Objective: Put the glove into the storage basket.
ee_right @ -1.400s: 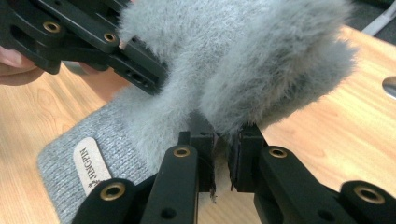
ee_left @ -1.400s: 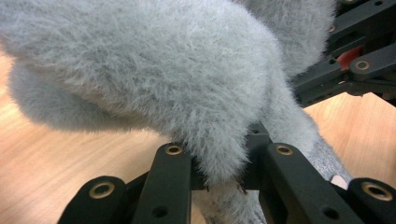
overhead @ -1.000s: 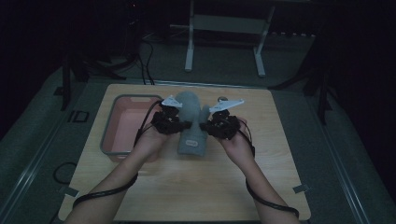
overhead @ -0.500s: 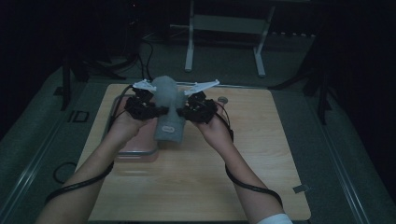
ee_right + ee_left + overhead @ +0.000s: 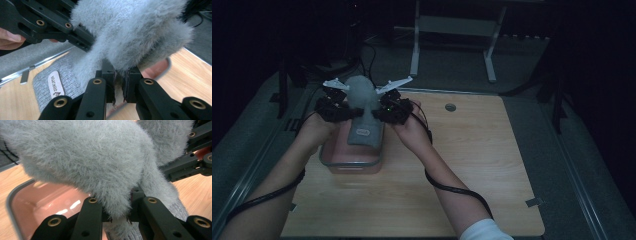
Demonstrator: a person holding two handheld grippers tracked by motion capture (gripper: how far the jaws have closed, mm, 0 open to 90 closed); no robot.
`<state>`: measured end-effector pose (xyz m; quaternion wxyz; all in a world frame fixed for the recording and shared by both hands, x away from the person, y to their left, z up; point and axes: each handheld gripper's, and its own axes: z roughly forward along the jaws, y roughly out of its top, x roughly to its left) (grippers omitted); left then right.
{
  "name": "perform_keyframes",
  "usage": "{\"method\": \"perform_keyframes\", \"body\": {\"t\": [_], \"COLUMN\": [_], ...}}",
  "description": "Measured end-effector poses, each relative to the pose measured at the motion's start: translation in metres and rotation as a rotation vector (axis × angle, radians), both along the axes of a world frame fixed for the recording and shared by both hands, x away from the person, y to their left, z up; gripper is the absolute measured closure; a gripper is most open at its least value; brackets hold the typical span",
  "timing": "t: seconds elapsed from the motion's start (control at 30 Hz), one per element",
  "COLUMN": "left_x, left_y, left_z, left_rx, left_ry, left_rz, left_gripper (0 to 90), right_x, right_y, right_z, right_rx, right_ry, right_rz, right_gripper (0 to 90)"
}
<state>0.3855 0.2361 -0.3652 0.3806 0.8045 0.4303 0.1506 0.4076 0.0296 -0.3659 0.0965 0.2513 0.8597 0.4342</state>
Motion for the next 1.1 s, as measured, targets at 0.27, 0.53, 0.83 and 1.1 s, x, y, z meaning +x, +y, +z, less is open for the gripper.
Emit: {"method": "perform_keyframes", "body": {"t": [0.27,0.53,0.83,1.1], "left_x": [0.008,0.023,0.035,0.047], "left_y": [0.026,0.029,0.025,0.015], "left_z": [-0.023,-0.064,-0.099,-0.123], "left_rx": [0.004,0.013,0.026,0.073], "left_ry": [0.052,0.122,0.203,0.264], "left_rz": [0.044,0.077,0.101,0.109], "left_gripper": [78.5,78.5,78.4,78.3], "right_x": [0.013,0.026,0.036,0.045], "right_y": [0.033,0.05,0.055,0.06], "right_z": [-0.02,-0.058,-0.095,-0.119], "right_rx": [-0.031,-0.089,-0.141,-0.226], "right_ry": [0.046,0.094,0.162,0.195], "right_rz": [0.02,0.001,-0.035,-0.072], "right_gripper": [82.3,82.3,82.2,82.1]}}
